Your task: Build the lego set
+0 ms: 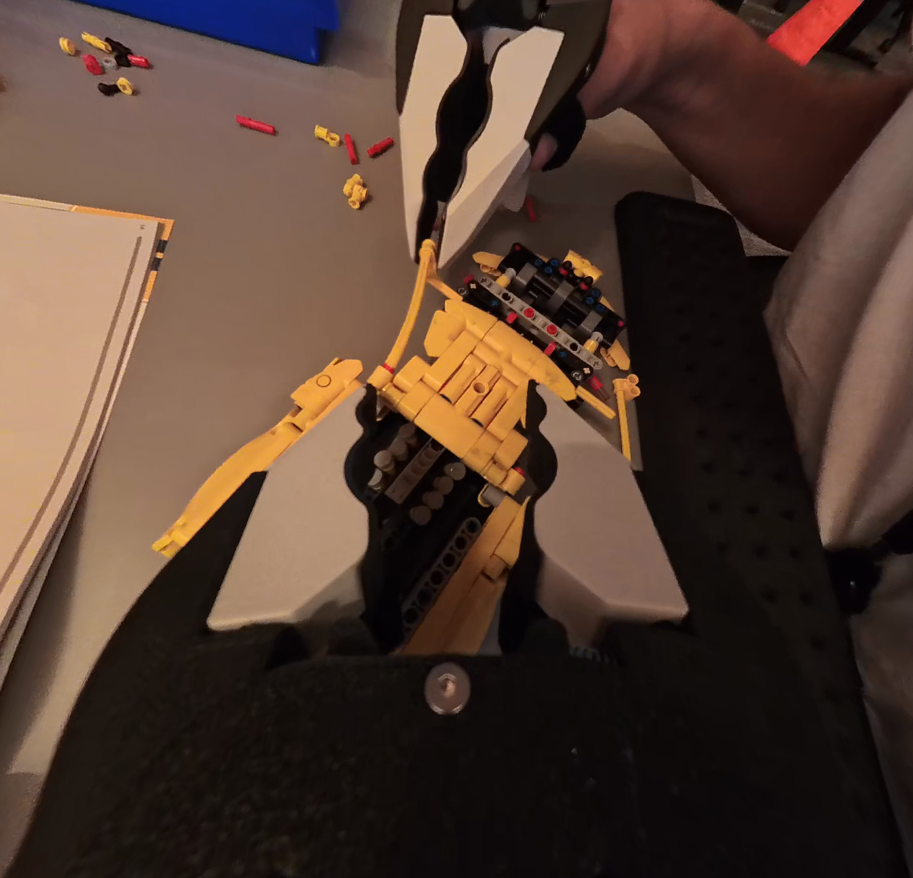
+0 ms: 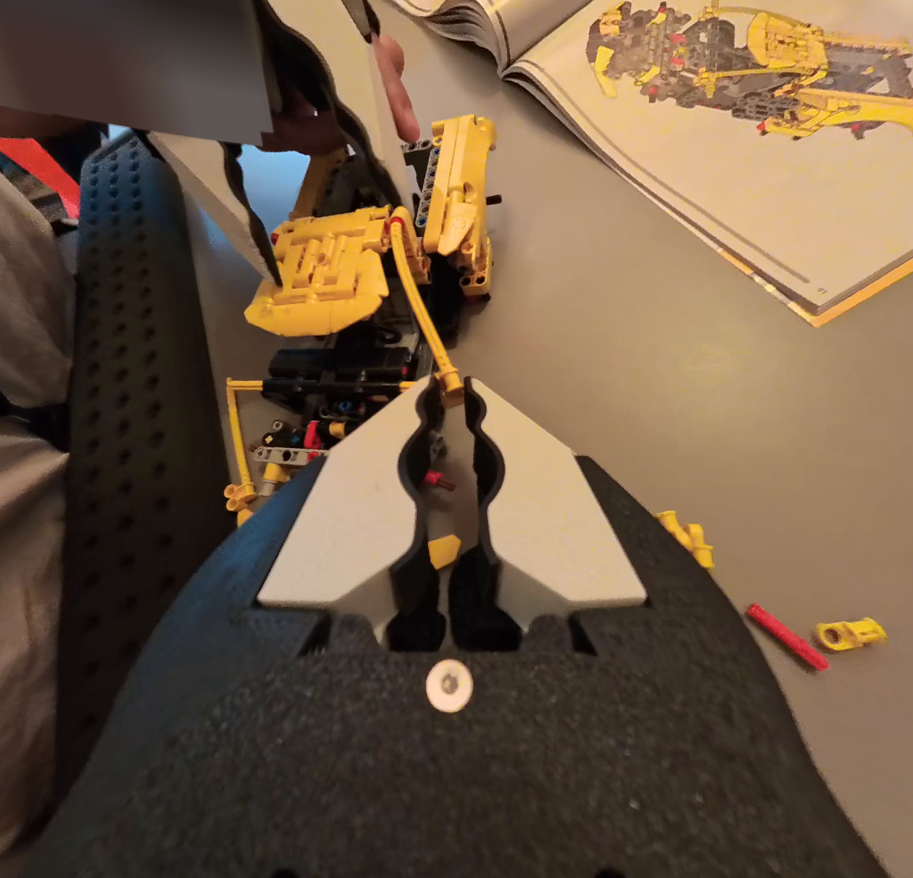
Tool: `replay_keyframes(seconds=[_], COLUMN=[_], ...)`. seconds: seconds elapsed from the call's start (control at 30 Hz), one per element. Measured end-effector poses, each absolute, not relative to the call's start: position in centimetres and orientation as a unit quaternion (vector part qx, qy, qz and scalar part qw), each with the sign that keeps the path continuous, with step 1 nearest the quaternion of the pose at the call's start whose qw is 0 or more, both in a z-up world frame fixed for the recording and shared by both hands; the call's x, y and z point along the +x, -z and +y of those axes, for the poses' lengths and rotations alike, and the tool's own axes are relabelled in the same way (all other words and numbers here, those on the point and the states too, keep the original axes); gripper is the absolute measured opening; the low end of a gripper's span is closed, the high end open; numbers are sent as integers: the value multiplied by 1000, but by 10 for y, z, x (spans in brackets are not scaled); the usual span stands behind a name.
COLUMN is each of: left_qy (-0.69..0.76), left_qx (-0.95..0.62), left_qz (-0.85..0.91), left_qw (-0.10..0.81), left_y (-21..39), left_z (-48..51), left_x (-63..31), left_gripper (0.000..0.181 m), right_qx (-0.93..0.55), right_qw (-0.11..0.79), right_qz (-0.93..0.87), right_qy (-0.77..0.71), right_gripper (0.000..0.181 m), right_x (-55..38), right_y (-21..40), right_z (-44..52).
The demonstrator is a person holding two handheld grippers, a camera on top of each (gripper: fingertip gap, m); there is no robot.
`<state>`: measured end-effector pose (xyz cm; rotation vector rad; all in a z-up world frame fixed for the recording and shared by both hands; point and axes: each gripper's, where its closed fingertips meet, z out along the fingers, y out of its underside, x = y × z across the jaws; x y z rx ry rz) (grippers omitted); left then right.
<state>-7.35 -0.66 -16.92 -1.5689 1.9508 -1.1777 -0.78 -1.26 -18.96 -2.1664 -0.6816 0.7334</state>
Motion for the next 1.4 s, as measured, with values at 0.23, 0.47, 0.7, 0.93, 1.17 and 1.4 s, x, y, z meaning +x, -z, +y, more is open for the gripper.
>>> replay_keyframes(seconds=[0.23, 0.47, 0.7, 0.93, 1.17, 1.4], left_qy=[417, 417, 424, 415, 384, 377], left_qx=[-563, -575, -596, -599, -603, -608], left_qz=[690, 682, 667, 669, 682, 684], left_qw=[182, 175, 141, 146, 154, 145], left_y=[170, 170, 171, 172, 172, 173], left_z=[-9, -10, -9, -7, -9, -11], left_x=[-71, -70, -68, -67, -67, -67], left_gripper=[61, 61, 61, 58, 52, 52], right_qx=[-842, -837, -790, -819, -816, -800], right_qw=[398, 420, 495, 436, 490, 445], right_qz=[-287, -279, -209, -247, -223, -292], right_qy=[-225, -214, -294, -278, -214, -276], right_gripper=[9, 9, 6, 7, 18, 15], right_x=[-3, -5, -21, -47, -17, -60], right_y=[191, 191, 151, 181, 167, 145], right_z=[-11, -11, -29, -35, -28, -75])
